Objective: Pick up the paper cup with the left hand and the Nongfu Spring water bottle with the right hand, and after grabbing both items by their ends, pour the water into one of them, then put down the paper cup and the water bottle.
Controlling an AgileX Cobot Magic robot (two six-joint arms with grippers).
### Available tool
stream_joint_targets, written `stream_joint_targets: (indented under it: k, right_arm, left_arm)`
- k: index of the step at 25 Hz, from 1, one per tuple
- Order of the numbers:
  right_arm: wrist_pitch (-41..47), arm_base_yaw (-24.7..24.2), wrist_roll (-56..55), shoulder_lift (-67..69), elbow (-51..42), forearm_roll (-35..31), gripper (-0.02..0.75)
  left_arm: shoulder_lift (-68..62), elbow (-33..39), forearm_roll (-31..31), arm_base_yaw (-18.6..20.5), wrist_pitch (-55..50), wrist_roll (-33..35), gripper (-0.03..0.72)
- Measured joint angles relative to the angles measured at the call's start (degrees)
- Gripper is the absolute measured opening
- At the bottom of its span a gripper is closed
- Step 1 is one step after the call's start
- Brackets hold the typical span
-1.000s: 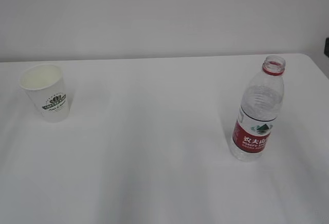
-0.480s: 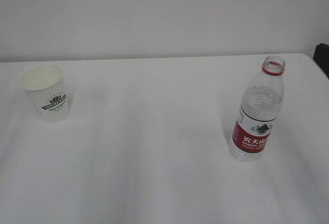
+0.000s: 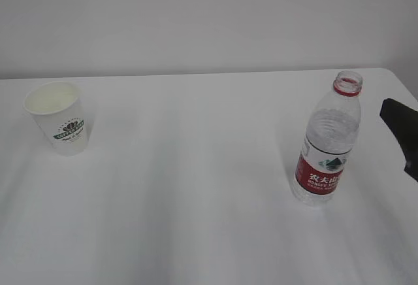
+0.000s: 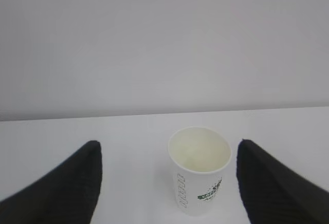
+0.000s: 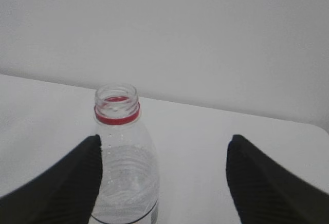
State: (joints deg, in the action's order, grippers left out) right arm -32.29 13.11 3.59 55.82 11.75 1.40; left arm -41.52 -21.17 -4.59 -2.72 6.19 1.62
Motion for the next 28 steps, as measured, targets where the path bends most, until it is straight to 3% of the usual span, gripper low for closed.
stream_joint_targets:
  k: [12, 17, 22, 28]
  right_arm:
    - [-6.64, 0.13, -0.73, 1.15, -5.54, 0.48, 0.572]
    - [-6.8, 0.13, -0.73, 1.15, -5.54, 0.48, 0.572]
    - [-6.9, 0.13, -0.77, 1.15, -5.64, 0.48, 0.572]
    - [-6.79, 0.13, -0.88, 2.27, -7.0, 0.56, 0.572]
  left_arm:
    - [-15.52, 0.0, -4.5, -0.39, 5.08, 0.0, 0.587]
    - [-22.9, 1.67, -5.01, -5.68, 11.8, 0.0, 0.587]
    - [-29.16, 8.06, -5.8, -12.81, 23.62, 0.0, 0.587]
    - [-29.7, 19.53, -6.36, -15.85, 42.64, 0.0, 0.587]
